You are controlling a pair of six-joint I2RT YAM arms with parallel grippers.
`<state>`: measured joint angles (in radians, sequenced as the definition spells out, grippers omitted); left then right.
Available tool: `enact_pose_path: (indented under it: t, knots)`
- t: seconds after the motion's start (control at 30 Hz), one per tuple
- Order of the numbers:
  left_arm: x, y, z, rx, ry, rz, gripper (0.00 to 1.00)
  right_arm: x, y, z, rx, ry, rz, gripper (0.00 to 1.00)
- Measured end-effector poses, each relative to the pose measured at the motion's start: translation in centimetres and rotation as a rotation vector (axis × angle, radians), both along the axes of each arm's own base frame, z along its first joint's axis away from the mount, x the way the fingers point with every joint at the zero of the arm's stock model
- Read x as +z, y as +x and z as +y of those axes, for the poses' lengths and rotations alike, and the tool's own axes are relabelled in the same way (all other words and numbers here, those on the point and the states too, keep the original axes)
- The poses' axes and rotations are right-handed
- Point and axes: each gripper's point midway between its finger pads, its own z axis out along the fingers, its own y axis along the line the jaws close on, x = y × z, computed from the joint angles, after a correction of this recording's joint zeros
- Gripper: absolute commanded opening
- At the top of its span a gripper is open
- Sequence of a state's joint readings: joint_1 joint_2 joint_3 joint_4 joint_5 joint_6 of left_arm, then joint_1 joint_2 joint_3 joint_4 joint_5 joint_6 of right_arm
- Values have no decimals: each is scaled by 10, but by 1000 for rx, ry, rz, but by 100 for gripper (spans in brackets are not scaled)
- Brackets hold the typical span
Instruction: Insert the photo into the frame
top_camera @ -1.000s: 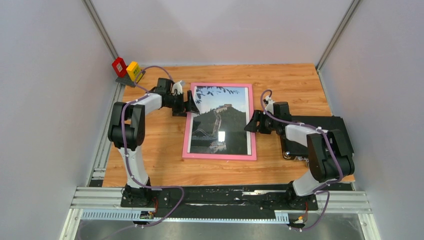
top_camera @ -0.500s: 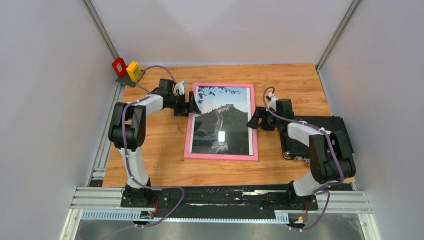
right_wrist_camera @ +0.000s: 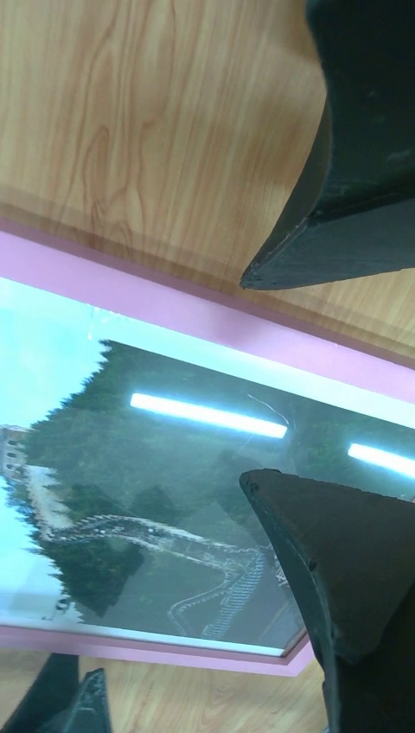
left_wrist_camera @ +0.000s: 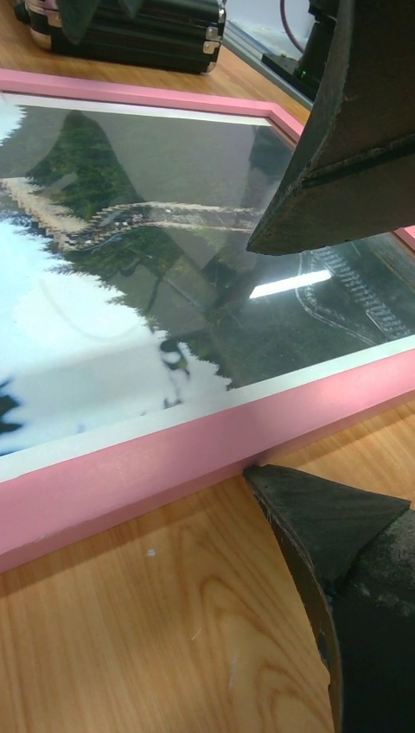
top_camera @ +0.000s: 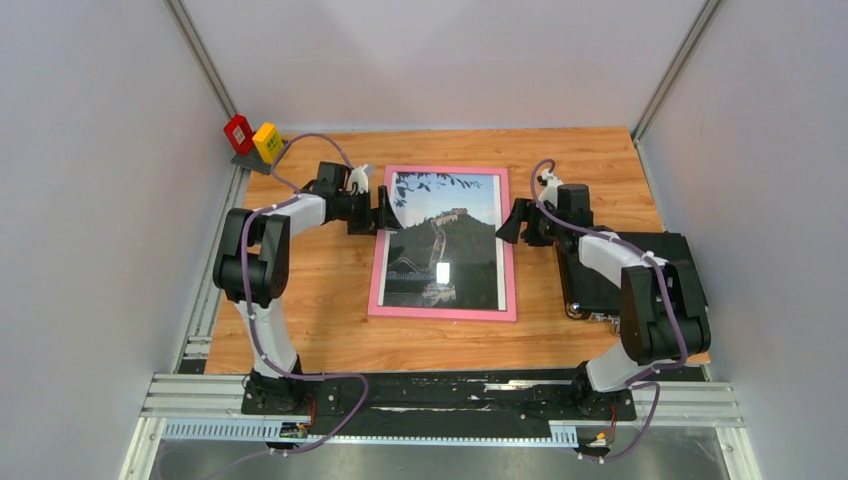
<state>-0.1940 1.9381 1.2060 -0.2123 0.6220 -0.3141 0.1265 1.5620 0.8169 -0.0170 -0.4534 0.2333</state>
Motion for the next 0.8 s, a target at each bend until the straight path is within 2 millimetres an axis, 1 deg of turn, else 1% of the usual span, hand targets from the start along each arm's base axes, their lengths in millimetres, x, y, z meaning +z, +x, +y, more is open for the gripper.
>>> enact_pose_path:
  t: [0.17, 0.23, 0.37, 0.47, 0.53, 0.63, 0.73, 0.8]
  knots:
    - [-1, -11, 3, 12, 32, 17, 100, 13, 11, -14, -31, -21, -30, 81]
    - [-1, -15, 8, 30, 59, 24, 100, 24, 14, -20, -45, -34, -59, 83]
    - [-2, -19, 24, 79, 122, 32, 100, 60, 25, -34, -79, -61, -166, 90]
    - [4, -15, 46, 140, 167, 17, 100, 91, 33, -49, -119, -88, -258, 95]
    - [14, -7, 64, 187, 193, -21, 100, 106, 36, -60, -155, -112, -303, 99]
    - [36, 3, 86, 242, 237, -103, 100, 118, 37, -82, -224, -156, -341, 100]
    - [69, 11, 105, 288, 285, -218, 100, 123, 37, -109, -305, -188, -346, 100]
    - [94, 13, 113, 310, 311, -300, 100, 126, 33, -126, -352, -197, -346, 100]
